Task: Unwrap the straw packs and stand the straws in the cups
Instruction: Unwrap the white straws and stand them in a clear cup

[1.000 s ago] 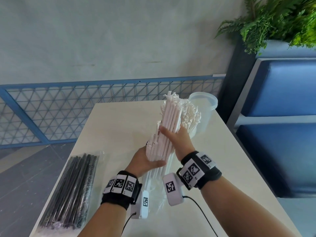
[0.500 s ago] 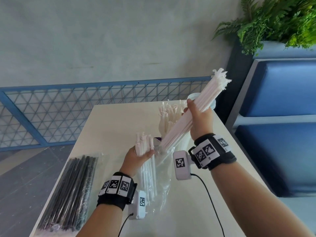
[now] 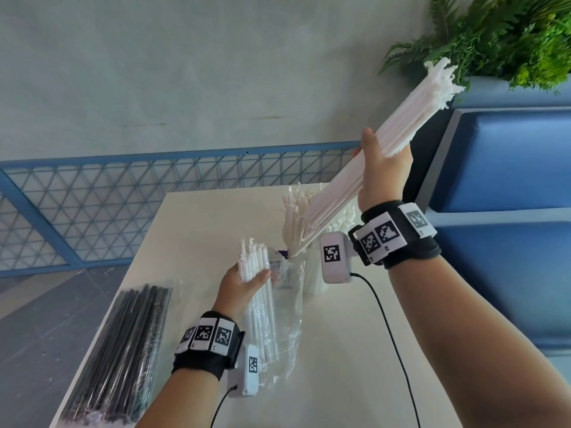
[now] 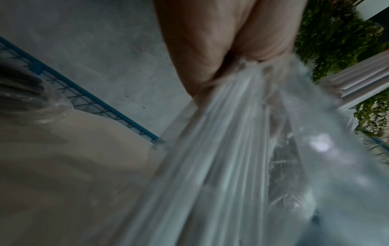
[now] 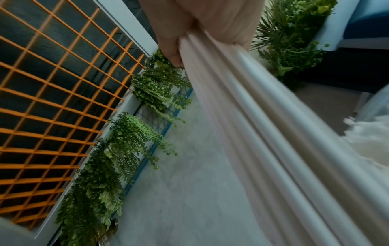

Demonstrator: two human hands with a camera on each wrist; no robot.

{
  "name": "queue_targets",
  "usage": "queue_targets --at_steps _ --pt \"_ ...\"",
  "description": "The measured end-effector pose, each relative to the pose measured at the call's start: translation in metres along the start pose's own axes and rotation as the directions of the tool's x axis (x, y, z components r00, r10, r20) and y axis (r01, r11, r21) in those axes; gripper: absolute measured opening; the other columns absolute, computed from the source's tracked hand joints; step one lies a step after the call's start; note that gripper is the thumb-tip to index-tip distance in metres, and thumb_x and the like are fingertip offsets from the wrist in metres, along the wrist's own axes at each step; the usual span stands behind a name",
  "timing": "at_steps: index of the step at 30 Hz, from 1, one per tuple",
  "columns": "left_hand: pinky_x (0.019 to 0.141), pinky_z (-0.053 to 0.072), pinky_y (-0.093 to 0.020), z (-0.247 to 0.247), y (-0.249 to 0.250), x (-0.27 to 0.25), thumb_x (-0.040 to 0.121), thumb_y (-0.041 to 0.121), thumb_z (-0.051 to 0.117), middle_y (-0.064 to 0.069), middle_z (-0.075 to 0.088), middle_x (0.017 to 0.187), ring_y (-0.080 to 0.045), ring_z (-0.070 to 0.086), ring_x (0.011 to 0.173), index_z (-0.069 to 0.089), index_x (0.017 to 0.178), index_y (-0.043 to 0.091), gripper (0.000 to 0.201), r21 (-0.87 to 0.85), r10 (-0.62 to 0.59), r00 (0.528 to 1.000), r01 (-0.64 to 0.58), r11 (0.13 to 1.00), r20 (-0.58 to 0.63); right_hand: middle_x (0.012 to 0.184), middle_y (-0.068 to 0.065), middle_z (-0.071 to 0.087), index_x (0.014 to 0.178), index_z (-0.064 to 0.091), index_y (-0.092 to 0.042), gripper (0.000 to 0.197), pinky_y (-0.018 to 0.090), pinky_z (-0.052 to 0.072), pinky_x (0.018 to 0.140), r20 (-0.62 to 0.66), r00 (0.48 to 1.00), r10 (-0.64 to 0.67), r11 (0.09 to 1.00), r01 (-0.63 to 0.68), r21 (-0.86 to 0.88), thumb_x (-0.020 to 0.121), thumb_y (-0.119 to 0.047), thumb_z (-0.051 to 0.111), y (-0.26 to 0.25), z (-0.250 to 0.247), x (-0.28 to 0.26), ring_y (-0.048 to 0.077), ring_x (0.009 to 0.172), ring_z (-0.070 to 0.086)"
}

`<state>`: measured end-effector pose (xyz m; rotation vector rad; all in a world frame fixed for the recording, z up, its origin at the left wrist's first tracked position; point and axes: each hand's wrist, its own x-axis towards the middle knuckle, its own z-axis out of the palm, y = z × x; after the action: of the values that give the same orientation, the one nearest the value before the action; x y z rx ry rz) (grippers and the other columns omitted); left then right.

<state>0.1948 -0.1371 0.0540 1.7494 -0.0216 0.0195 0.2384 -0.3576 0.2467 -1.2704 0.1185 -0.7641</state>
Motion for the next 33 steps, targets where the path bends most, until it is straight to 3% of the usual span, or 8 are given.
queue_targets --at_steps 6,12,17,22,24,27,29,33 --pt "0.089 0.046 -0.021 -0.002 -0.009 0.007 0.060 0.063 0.066 -0.005 0.073 0.100 -0.013 0.067 0.100 0.067 0.104 0.008 0.071 -0.005 0.004 1.000 -0.004 1.000 0.007 0.057 -0.004 0.058 0.083 0.048 -0.019 0.017 0.044 0.053 0.070 0.031 0.997 -0.076 0.993 0.079 -0.083 0.078 -0.024 0.064 -0.008 0.010 0.003 0.022 0.063 0.057" --pt "0.082 0.041 -0.012 -0.001 -0.008 0.007 0.059 0.065 0.063 -0.004 0.073 0.100 -0.009 0.066 0.101 0.068 0.104 0.009 0.071 0.020 0.031 0.999 -0.032 0.999 0.026 0.082 0.011 0.063 0.101 0.052 -0.009 0.026 0.012 0.047 0.057 0.124 0.987 -0.097 0.980 0.117 -0.161 0.083 -0.024 0.064 0.006 0.019 -0.011 0.010 0.064 0.058" --pt "0.089 0.047 -0.025 -0.003 -0.010 0.007 0.059 0.066 0.064 -0.005 0.074 0.094 -0.014 0.068 0.098 0.070 0.096 0.009 0.068 0.025 0.033 0.999 -0.033 0.999 0.009 0.073 0.007 0.061 0.089 0.048 -0.020 0.017 0.018 0.049 0.060 0.085 0.982 -0.166 0.973 0.177 -0.147 0.084 -0.023 0.064 -0.012 0.022 0.003 -0.002 0.052 0.056" --pt "0.095 0.048 -0.034 -0.003 -0.013 0.009 0.059 0.068 0.066 -0.006 0.074 0.093 -0.015 0.068 0.096 0.070 0.095 0.009 0.068 0.034 0.035 0.999 -0.036 0.999 0.010 0.072 0.004 0.062 0.103 0.053 -0.007 0.029 0.026 0.054 0.066 0.097 0.974 -0.205 0.965 0.218 -0.150 0.083 -0.026 0.063 -0.016 0.023 0.007 -0.003 0.053 0.058" --pt "0.094 0.049 -0.035 -0.003 -0.015 0.009 0.059 0.069 0.066 -0.010 0.074 0.092 -0.018 0.069 0.095 0.069 0.093 0.008 0.070 0.039 0.031 0.999 -0.031 0.999 0.007 0.068 0.000 0.062 0.102 0.054 -0.005 0.030 0.020 0.052 0.066 0.124 0.969 -0.213 0.959 0.232 -0.165 0.084 -0.026 0.064 -0.011 0.022 0.004 -0.004 0.055 0.058" --pt "0.094 0.047 -0.030 -0.003 -0.015 0.009 0.059 0.070 0.064 -0.007 0.074 0.093 -0.016 0.068 0.097 0.069 0.094 0.008 0.071 0.059 0.030 0.999 -0.031 0.998 0.013 0.077 0.007 0.064 0.100 0.055 -0.005 0.029 0.007 0.045 0.059 0.212 0.953 -0.218 0.944 0.261 -0.200 0.083 -0.025 0.066 -0.001 0.020 -0.007 -0.005 0.060 0.058" --pt "0.094 0.046 -0.028 -0.002 -0.014 0.009 0.060 0.069 0.063 -0.004 0.074 0.096 -0.013 0.067 0.099 0.069 0.098 0.009 0.072 0.073 0.027 0.999 -0.030 0.997 0.029 0.083 0.010 0.066 0.103 0.056 -0.003 0.033 0.009 0.048 0.060 0.307 0.934 -0.184 0.935 0.262 -0.238 0.083 -0.027 0.067 0.009 0.020 -0.018 0.005 0.069 0.063" --pt "0.096 0.046 -0.029 -0.003 -0.015 0.009 0.057 0.075 0.065 -0.003 0.073 0.100 -0.013 0.066 0.102 0.069 0.100 0.009 0.079 0.048 0.016 0.999 -0.018 0.999 0.038 0.089 0.015 0.067 0.104 0.057 -0.004 0.034 0.034 0.057 0.070 0.421 0.902 -0.093 0.939 0.220 -0.263 0.082 -0.029 0.068 0.029 0.018 -0.037 0.028 0.081 0.065"
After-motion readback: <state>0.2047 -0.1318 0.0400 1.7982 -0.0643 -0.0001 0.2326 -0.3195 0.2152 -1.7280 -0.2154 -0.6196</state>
